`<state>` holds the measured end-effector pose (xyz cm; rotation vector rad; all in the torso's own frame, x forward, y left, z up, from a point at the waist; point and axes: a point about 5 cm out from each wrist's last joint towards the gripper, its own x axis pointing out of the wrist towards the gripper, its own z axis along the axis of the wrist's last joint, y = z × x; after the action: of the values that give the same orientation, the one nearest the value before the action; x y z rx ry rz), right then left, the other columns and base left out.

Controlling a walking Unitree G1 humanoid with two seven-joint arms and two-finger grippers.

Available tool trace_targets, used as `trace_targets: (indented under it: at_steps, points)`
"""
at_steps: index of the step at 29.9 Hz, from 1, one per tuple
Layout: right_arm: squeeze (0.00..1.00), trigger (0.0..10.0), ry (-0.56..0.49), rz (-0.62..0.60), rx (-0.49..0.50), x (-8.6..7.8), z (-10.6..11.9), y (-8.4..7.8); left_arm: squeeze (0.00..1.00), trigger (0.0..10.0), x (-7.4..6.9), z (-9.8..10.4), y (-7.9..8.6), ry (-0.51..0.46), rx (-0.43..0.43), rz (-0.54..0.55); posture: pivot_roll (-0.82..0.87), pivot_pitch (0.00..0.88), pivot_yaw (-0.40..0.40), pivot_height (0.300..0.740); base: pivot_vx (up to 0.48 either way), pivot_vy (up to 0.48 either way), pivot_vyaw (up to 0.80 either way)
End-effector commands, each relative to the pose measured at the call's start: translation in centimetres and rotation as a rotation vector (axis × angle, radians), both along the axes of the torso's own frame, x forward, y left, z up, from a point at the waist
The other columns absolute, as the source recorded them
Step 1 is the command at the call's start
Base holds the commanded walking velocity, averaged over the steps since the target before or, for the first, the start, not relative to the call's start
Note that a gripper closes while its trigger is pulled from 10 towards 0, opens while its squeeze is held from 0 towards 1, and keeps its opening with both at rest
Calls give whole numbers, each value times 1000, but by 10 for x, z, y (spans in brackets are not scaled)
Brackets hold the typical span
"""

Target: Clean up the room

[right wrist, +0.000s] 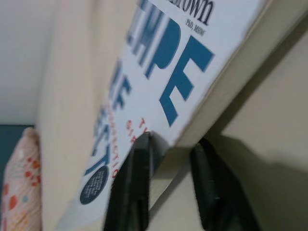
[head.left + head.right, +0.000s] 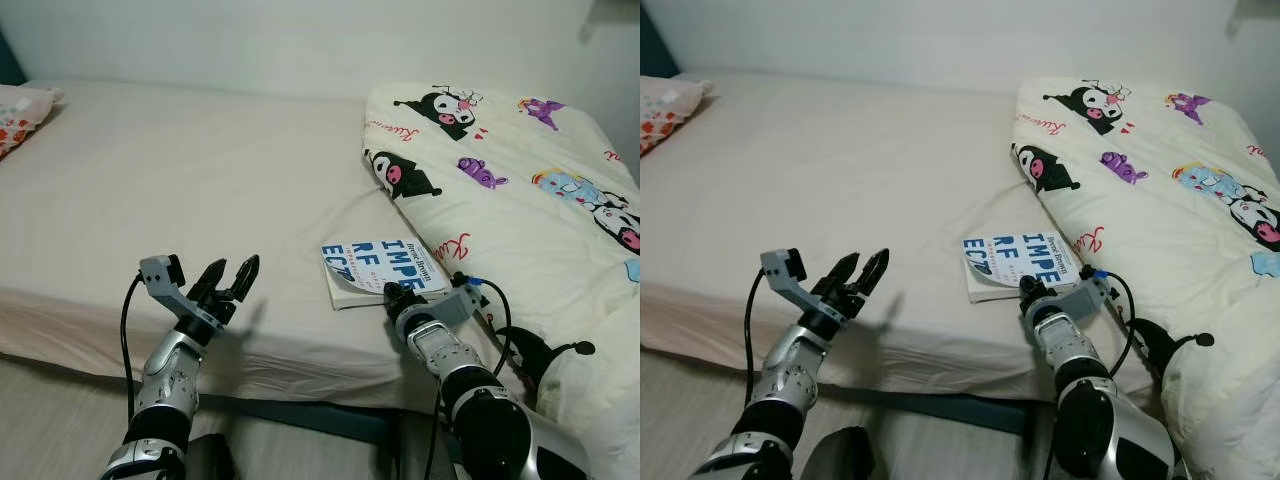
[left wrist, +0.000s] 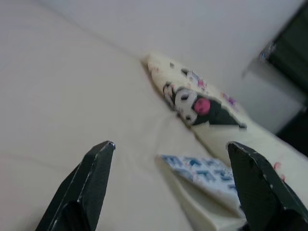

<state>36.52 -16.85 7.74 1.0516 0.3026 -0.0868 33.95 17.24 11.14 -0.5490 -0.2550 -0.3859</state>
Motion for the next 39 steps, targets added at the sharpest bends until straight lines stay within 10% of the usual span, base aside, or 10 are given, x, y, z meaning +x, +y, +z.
trace_targets:
  at_steps: [1, 9, 17, 18, 25, 39]
  points:
    - [0, 0, -55, 26, -7, 6, 10, 2, 0, 10000, 3, 8, 7, -19, -22, 17, 59, 149, 28, 320, 0, 0, 0]
    - [0, 0, -340, 287, -225, 23, 60, 1, 0, 10000, 15, 39, 19, -88, -159, -49, 29, 132, 27, 320, 0, 0, 0]
    - [0, 0, -693, 918, -567, 13, 109, -2, 0, 10000, 15, 85, -4, -91, -284, -525, 8, 108, 22, 320, 0, 0, 0]
    - [0, 0, -765, 1203, -605, -8, 123, -13, 0, 10000, 0, 90, -8, -131, -196, -742, -4, 100, 23, 320, 0, 0, 0]
    - [0, 0, -787, 1363, -666, -22, 145, -26, 0, 10000, -21, 68, -5, -94, 75, -958, -34, 89, 22, 320, 0, 0, 0]
    - [0, 0, -792, 1650, -689, -54, 170, -26, 0, 10000, -32, 60, -5, -38, 177, -999, -48, 79, 11, 320, 0, 0, 0]
